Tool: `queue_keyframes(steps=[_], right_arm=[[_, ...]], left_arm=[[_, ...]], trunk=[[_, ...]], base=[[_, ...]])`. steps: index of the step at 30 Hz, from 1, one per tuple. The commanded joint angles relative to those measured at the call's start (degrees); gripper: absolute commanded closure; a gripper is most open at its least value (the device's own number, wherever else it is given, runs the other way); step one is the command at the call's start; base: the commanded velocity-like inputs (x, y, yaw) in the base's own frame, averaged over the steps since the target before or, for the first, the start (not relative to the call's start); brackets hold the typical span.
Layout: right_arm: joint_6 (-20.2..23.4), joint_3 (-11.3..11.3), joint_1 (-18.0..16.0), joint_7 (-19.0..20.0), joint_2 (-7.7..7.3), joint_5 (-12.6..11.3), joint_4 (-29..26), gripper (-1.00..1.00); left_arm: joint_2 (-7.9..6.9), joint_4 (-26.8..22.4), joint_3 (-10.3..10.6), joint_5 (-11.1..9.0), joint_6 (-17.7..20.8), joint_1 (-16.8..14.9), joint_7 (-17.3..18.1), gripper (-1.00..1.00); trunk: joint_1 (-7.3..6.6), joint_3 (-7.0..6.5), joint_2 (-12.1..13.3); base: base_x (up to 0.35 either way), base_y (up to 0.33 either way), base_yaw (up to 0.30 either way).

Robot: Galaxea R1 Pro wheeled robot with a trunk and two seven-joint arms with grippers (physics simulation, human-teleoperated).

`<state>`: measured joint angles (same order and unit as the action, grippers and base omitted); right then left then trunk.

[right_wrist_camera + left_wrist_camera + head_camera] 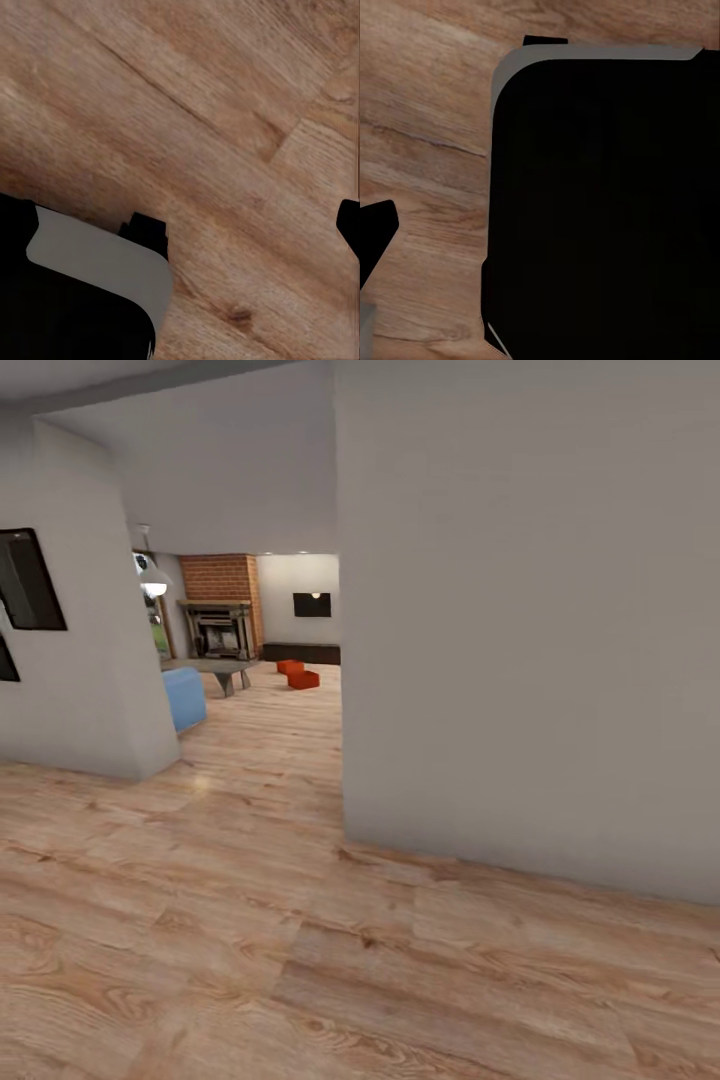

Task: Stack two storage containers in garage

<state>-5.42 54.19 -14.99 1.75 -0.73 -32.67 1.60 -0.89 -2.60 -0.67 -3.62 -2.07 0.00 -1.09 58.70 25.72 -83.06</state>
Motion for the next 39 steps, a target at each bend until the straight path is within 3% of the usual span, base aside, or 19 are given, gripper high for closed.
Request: queue_keyframes(steps=[1, 39], right_arm=[[-0.3, 0.5, 0.0, 0.2, 0.03, -0.6, 0.2, -1.00], [-0.2, 0.6, 0.0, 0.4, 0.09, -0.6, 0.2, -1.00]], left_arm=[[0.01, 0.0, 0.0, -0.4, -0.1, 0.0, -0.1, -1.00], [0.01, 0.0, 0.0, -0.4, -0.1, 0.0, -0.1, -1.00]], trunk=[[0.03, 0.05, 0.0], [0.03, 0.05, 0.0]], base=[[0.324, 0.000, 0.269], [0.324, 0.000, 0.270]])
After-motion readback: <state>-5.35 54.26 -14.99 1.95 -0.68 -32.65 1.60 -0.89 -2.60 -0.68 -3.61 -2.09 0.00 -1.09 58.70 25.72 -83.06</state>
